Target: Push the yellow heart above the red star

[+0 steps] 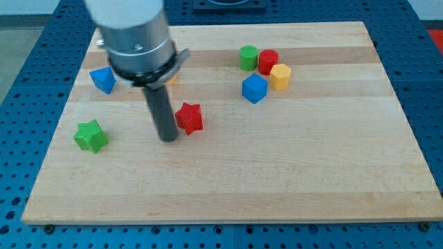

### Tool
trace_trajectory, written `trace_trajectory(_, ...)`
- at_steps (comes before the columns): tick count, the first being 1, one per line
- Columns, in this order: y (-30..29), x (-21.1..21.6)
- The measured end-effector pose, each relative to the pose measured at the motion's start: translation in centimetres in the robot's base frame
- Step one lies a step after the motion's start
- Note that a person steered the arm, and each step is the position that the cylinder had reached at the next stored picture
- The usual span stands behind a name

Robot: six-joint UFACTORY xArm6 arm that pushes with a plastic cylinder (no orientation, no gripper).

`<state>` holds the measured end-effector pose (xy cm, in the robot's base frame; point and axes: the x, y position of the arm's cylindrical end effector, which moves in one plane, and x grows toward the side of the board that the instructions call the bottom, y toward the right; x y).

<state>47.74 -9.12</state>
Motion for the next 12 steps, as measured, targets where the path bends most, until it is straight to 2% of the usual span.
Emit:
trace_trajectory(1,3.6,-4.6)
trace_trajectory(2,3.6,-5.8)
trace_trajectory(4,-1.8,-5.5)
trace_trajectory(5,-5.7,-7.7)
trace_trajectory(7,-12.7,-9.5)
trace_trajectory(8,-10.1,-11.4)
trace_trajectory(9,-4.9,-13.0)
trace_trajectory(10,-2.9,-13.6)
trace_trajectory(11,-6.2,-13.6)
trace_trajectory(12,-6.1,-14.1)
